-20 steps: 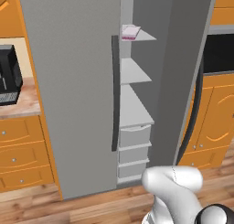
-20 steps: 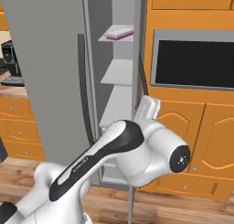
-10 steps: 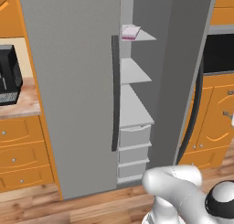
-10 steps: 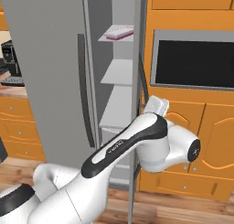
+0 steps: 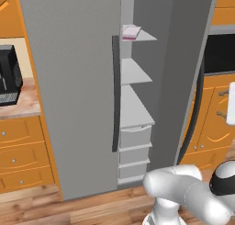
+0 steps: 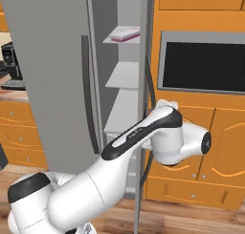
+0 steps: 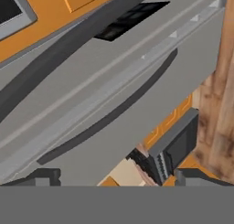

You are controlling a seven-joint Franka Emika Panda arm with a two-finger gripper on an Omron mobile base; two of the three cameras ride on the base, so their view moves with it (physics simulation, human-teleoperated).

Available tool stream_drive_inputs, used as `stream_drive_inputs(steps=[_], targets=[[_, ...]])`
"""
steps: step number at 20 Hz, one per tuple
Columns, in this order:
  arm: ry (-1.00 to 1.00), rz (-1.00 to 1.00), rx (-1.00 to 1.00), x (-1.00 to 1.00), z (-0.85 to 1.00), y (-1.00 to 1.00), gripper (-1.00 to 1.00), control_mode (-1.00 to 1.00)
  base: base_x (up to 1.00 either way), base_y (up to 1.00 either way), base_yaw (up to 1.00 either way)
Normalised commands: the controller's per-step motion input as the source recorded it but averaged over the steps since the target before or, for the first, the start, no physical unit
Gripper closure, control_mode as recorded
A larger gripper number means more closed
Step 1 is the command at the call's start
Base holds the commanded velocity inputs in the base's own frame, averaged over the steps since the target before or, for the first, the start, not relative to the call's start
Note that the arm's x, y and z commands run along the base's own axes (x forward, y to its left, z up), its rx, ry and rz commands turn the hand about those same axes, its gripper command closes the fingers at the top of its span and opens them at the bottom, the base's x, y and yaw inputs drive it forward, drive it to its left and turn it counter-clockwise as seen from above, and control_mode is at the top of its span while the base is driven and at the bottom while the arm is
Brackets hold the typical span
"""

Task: The ice cube tray has been filled with water. Take the tray and place it in the freezer to make ice. Close the freezer door after placing the tray.

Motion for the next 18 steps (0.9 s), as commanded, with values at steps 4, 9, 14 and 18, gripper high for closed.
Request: stream_drive_inputs(steps=[4, 9, 14, 18], targets=[[0.05, 0.00, 0.02, 0.26, -0.20, -0.07, -1.00, -1.00, 0.00, 0.00, 0.00], [0.05, 0.00, 0.03, 0.23, -0.22, -0.14, -1.00, -1.00, 0.00, 0.00, 0.00], [0.02, 0.00, 0.03, 0.22, -0.26, -0.08, -1.00, -1.00, 0.00, 0.00, 0.00], [0.00, 0.00, 0.03, 0.20, -0.29, -0.04, -1.00, -1.00, 0.00, 0.00, 0.00]])
